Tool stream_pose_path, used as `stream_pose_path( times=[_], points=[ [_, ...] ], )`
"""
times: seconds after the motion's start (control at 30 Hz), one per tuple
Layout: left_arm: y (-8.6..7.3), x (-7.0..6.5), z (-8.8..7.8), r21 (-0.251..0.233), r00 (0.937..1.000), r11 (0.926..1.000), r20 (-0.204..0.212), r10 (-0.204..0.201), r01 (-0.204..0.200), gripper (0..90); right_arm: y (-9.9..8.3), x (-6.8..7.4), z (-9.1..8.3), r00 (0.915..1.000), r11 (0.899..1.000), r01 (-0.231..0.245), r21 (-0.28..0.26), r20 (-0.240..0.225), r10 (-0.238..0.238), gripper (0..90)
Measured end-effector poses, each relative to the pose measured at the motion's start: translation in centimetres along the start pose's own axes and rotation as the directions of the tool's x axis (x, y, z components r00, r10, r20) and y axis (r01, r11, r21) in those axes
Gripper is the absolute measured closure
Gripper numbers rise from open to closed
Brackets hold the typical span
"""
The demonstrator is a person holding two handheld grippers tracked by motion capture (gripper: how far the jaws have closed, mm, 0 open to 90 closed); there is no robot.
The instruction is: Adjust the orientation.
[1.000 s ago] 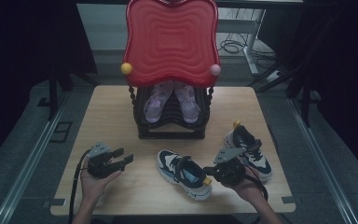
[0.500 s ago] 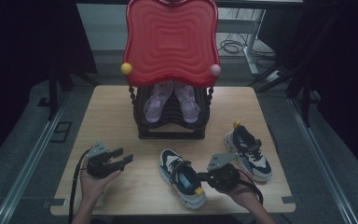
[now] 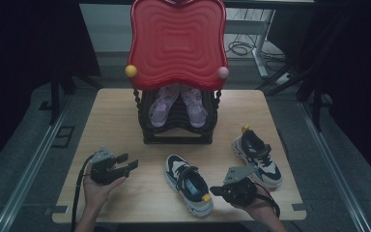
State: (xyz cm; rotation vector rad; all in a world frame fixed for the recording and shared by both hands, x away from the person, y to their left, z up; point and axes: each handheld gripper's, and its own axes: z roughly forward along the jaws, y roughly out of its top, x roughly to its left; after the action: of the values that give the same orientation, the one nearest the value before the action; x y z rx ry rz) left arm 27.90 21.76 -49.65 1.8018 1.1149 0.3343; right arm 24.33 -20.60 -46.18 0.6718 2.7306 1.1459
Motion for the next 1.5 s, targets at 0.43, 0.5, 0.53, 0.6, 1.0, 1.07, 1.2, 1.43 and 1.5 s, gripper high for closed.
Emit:
stream_pose_path(
  times=[0.43, 0.5, 0.53, 0.6, 1.0, 1.07, 1.2, 1.43, 1.5],
  points=[
    [0.0, 0.0, 0.0, 0.001, 1.0, 1.0, 0.0, 0.002, -0.002, 44.5, 0.1, 0.8, 0.9, 0.9991, 1.0, 0.015, 0.007, -0.04, -0.014, 90.0],
    [0.0, -0.1, 0.1, 0.002, 1.0, 1.0, 0.001, 0.004, -0.004, 44.5, 0.4, 1.1, 1.3, 0.9985, 1.0, 0.022, 0.006, -0.051, -0.022, 90.0],
    [0.0, -0.1, 0.1, 0.003, 1.0, 1.0, 0.001, 0.004, -0.004, 44.5, 0.5, 1.2, 1.4, 0.9981, 1.0, 0.027, 0.006, -0.056, -0.026, 90.0],
    [0.0, -0.1, 0.1, 0.001, 1.0, 1.0, 0.001, 0.003, -0.003, 44.5, 0.7, 1.6, 2.0, 0.9969, 0.999, 0.036, 0.006, -0.07, -0.035, 90.0],
    [0.0, 0.1, -0.1, -0.003, 1.0, 1.0, -0.002, -0.001, 0.001, 44.5, 2.6, 3.0, 4.6, 0.9865, 0.997, 0.081, -0.015, -0.142, -0.082, 90.0],
    [0.0, 0.1, -0.1, -0.002, 1.0, 1.0, -0.002, -0.001, 0.001, 44.5, 2.8, 3.2, 5.0, 0.9843, 0.996, 0.088, -0.021, -0.151, -0.091, 90.0],
    [0.0, 0.1, -0.1, -0.004, 1.0, 1.0, -0.002, -0.003, 0.003, 44.5, 3.3, 3.6, 5.9, 0.9799, 0.995, 0.097, -0.036, -0.172, -0.102, 90.0],
    [0.0, 0.2, -0.2, -0.005, 1.0, 1.0, -0.003, -0.004, 0.004, 44.5, 4.1, 4.1, 7.0, 0.9756, 0.993, 0.109, -0.054, -0.186, -0.117, 90.0],
    [0.0, 0.2, -0.2, -0.006, 1.0, 1.0, -0.003, -0.005, 0.005, 44.5, 4.4, 4.2, 7.4, 0.9744, 0.992, 0.11, -0.06, -0.19, -0.12, 90.0]
  ],
)
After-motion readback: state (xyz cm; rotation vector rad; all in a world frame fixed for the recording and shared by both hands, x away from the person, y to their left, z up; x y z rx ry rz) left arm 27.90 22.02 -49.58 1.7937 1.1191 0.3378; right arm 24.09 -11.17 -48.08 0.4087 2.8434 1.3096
